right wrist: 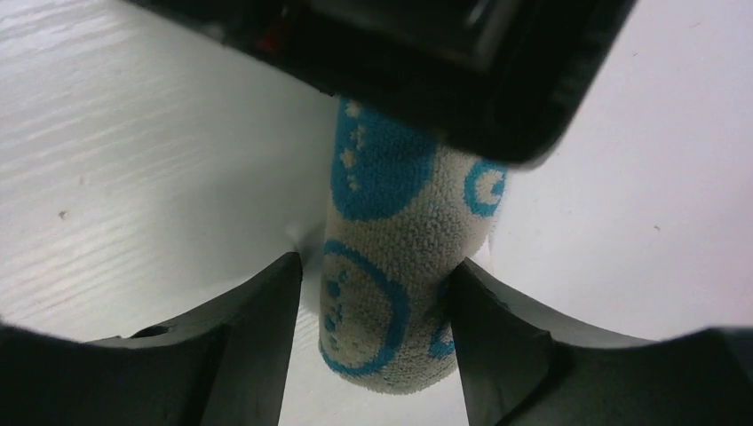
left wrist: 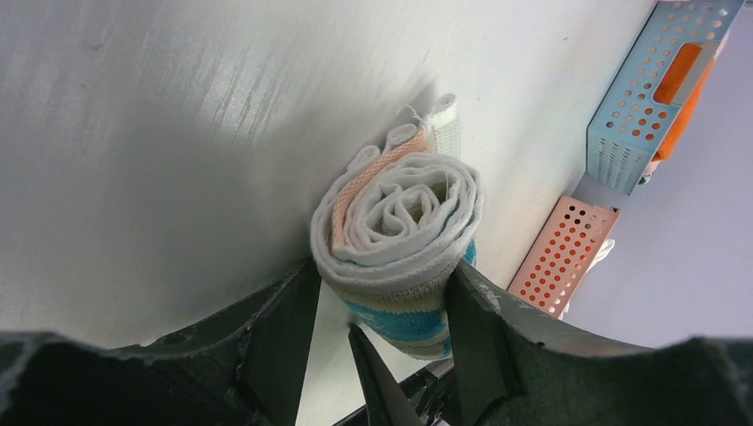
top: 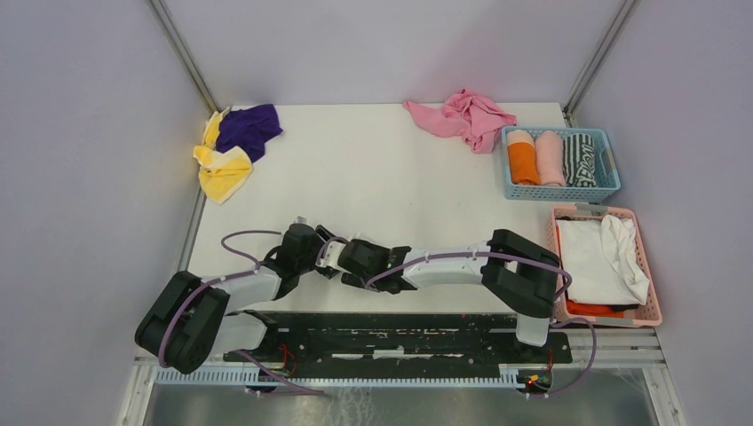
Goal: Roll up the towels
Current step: Roll the towel at the center of the board.
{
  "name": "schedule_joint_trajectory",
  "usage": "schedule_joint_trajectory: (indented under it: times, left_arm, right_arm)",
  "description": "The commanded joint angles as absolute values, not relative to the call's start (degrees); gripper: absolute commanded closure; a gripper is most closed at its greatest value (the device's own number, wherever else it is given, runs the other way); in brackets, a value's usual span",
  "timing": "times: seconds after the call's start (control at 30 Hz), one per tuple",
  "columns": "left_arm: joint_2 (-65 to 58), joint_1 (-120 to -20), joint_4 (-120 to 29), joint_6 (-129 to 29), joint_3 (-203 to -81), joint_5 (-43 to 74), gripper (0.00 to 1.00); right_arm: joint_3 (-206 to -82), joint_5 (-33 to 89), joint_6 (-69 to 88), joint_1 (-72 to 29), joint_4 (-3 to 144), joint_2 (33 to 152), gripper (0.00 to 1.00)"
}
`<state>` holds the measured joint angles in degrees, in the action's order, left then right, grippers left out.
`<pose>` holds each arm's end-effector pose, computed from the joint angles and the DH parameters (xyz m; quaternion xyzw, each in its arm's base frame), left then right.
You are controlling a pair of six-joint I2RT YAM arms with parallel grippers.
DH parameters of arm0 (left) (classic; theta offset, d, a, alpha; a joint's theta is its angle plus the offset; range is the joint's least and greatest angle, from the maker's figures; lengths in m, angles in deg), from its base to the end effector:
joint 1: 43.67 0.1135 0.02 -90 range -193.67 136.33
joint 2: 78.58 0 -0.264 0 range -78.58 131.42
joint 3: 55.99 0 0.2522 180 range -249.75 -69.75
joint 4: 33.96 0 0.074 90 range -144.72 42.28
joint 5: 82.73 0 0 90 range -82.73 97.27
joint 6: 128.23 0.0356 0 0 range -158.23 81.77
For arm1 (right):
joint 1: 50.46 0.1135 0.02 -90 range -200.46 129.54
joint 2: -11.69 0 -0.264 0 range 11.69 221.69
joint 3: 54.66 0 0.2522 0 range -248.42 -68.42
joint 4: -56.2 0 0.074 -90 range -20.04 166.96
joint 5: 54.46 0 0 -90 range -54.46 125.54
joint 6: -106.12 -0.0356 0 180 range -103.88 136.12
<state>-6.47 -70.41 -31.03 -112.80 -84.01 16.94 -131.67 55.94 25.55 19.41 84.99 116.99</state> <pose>0.1779 -0.0963 0.1175 -0.3359 0.8435 -0.3672 0.2018 0.1390 0.3432 0.1585 -0.5636 0.7587 -0.0064 0.3264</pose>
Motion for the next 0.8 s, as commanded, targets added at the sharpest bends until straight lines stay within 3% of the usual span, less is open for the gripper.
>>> schedule_joint_trajectory:
  times: [0.0, 0.2, 0.57, 0.77]
  left_arm:
    - [-3.6, -70.5, -42.2, -110.8, -82.2, 13.3, 0.36]
    - [-3.3, -70.1, -42.0, -108.9, -83.3, 13.5, 0.33]
    - [-5.5, -64.2, -46.5, -103.4, -88.1, 15.8, 0.24]
    - [-9.8, -58.1, -54.9, -98.4, -94.5, 13.6, 0.22]
  right_arm:
    - [-134.0, 53.9, 25.9, 17.6, 83.6, 121.4, 0.34]
    - [-135.0, 47.0, 25.0, 13.9, 87.5, 124.4, 0.44]
    - [-138.2, 34.9, 21.5, 10.9, 95.7, 126.4, 0.78]
    - [-138.2, 36.7, 17.4, 9.8, 98.7, 125.4, 0.94]
